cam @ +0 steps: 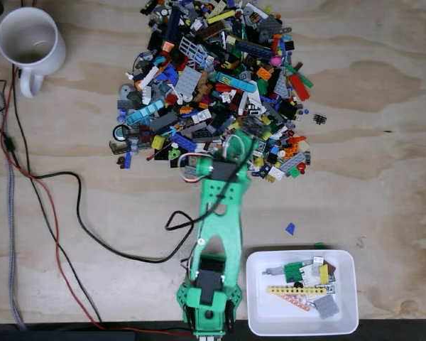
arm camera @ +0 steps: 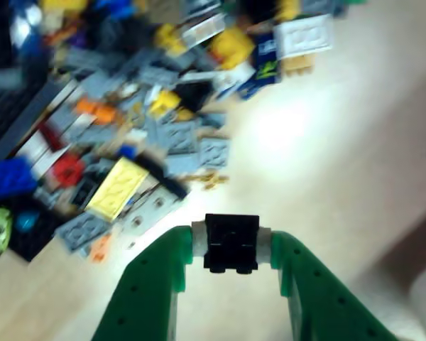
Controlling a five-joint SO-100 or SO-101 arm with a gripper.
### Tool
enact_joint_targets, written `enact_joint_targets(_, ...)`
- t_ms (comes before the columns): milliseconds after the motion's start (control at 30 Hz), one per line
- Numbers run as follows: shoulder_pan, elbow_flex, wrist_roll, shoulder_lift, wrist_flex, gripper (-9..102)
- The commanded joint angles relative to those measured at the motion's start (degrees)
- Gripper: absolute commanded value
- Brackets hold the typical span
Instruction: Find the closest Lego and put it in the bin.
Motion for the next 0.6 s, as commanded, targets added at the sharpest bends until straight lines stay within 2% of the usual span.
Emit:
enact_joint_targets(0, 27.6, 1.8, -12.0, 9.9, 0.5, 3)
enact_joint_targets(167, 49.0, 9.7, -21.7, 14.6, -4.0, 4)
enact_joint_targets(300, 60.6, 14.6, -27.7, 16.7, -6.8, 5)
enact_joint_targets(433, 66.3, 17.8, -29.7, 18.5, -10.5, 6)
enact_joint_targets(567, 67.9, 17.9, -29.9, 19.4, -12.5, 18)
